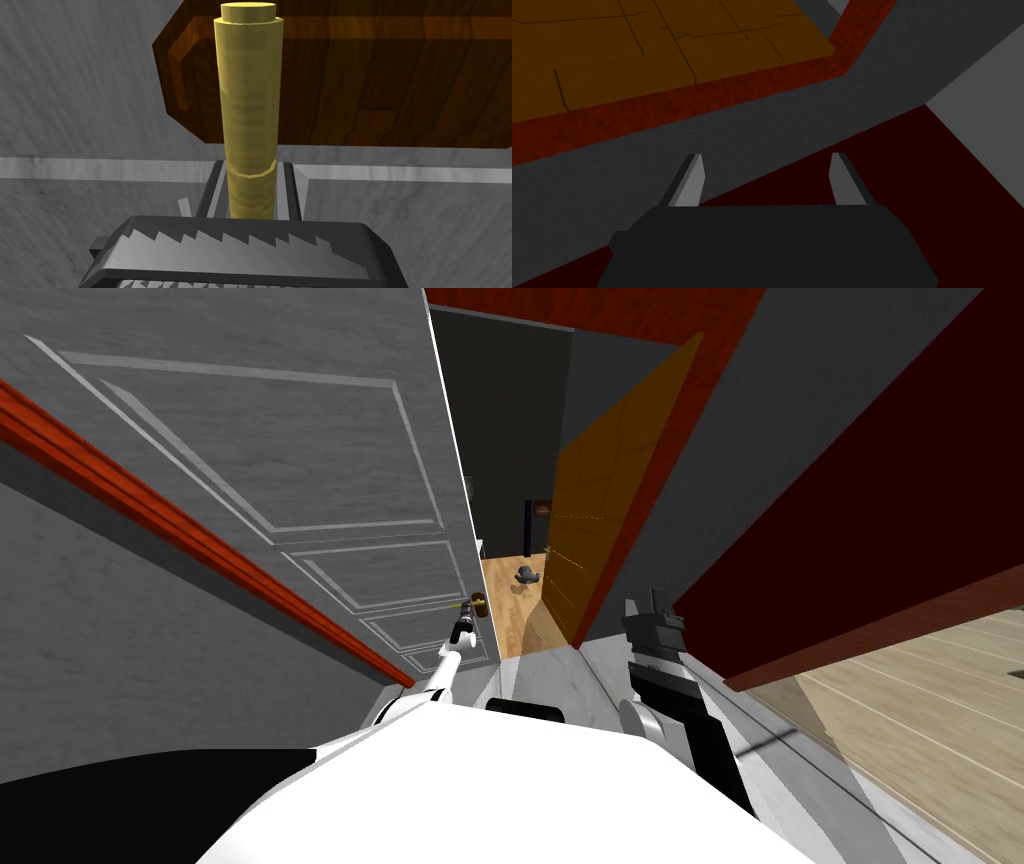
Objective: Push the door open
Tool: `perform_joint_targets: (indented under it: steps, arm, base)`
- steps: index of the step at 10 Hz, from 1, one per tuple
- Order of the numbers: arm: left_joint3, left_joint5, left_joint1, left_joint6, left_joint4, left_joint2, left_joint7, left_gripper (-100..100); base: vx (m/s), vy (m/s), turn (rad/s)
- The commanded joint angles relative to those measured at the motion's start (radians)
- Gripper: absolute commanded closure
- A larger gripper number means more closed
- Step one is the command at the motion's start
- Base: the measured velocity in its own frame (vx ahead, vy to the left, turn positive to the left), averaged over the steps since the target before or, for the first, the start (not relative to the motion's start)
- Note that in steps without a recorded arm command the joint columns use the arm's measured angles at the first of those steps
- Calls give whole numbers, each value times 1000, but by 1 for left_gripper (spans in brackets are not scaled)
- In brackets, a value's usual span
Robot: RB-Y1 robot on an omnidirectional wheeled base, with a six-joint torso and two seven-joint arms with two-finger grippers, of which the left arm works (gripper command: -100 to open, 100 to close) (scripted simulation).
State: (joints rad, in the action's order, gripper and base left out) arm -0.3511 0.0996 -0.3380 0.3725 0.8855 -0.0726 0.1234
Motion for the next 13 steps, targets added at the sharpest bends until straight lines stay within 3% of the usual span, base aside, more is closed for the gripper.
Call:
perform_joint_targets:
  steps: [1,2,8,13]
  arm:
    - [1,-1,6,0,-3,4,0,100]
    - [-21,22,10,-1,9,-6,19,100]
    - [-98,99,45,-4,42,-23,86,100]
    - [-185,187,86,-8,80,-36,163,100]
  base:
    - [0,0,0]
    - [100,-5,-59]
    - [184,-11,-39]
    - [194,-13,-46]
